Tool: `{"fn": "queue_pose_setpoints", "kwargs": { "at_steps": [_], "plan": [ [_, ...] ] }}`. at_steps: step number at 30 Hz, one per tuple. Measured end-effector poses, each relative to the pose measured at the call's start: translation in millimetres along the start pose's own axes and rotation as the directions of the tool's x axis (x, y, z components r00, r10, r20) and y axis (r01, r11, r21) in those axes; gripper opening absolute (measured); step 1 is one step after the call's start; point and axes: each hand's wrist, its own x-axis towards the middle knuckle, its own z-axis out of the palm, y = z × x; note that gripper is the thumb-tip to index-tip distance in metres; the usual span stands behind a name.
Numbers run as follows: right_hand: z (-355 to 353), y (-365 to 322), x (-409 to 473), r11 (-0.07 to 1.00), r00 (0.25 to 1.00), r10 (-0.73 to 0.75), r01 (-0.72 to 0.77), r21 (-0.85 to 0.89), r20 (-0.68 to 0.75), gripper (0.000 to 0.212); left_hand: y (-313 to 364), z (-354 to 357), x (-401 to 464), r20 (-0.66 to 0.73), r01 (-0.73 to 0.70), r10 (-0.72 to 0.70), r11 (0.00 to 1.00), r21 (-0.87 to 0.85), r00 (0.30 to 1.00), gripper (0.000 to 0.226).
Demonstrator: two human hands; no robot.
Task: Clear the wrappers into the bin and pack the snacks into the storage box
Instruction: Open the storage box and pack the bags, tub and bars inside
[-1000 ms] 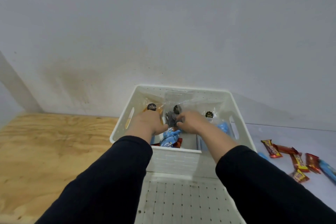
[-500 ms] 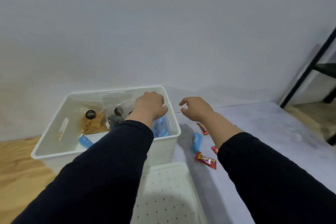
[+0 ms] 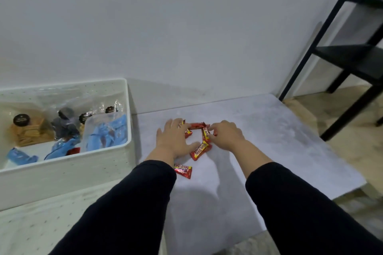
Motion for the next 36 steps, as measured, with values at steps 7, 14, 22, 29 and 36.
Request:
{"fn": "queue_pose_setpoints", "kwargs": {
  "at_steps": [7, 14, 22, 29, 36],
  "plan": [
    [53.4, 52.3, 45.5, 0.997, 0.998, 0.060, -0.060, 0.058, 0.002, 0.073, -12.9, 91.3, 2.5, 0.057, 0.155, -0.158, 0.986, 0.056, 0.986, 0.102],
    [91.5, 52.8, 95.2, 0.997, 0.997, -0.015, 0.020, 0.071, -0.076, 0.079, -19.5, 114.4, 48.7, -0.181, 0.112, -0.111, 0.994, -0.005, 0.977, 0.105],
    [118.1, 50.9, 121.8, 0.973, 0.794, -0.227, 0.209, -0.096, -0.564, 0.032, -29.8, 116.6, 85.9, -0.443, -0.018, 0.009, 1.000, -0.018, 0.897, 0.061],
    [119.8, 48.6, 107.7, 0.982, 0.801, -0.186, 0.169, -0.083, -0.568, 0.025, -24.2, 115.4, 77.4, -0.519, -0.041, 0.035, 0.999, -0.001, 0.854, 0.029],
    [120.9, 47.5, 76.9, 0.988, 0.817, -0.135, 0.155, -0.011, -0.561, 0.026, -21.7, 112.3, 48.3, -0.486, -0.036, 0.026, 0.999, -0.012, 0.874, 0.021]
  ]
}}
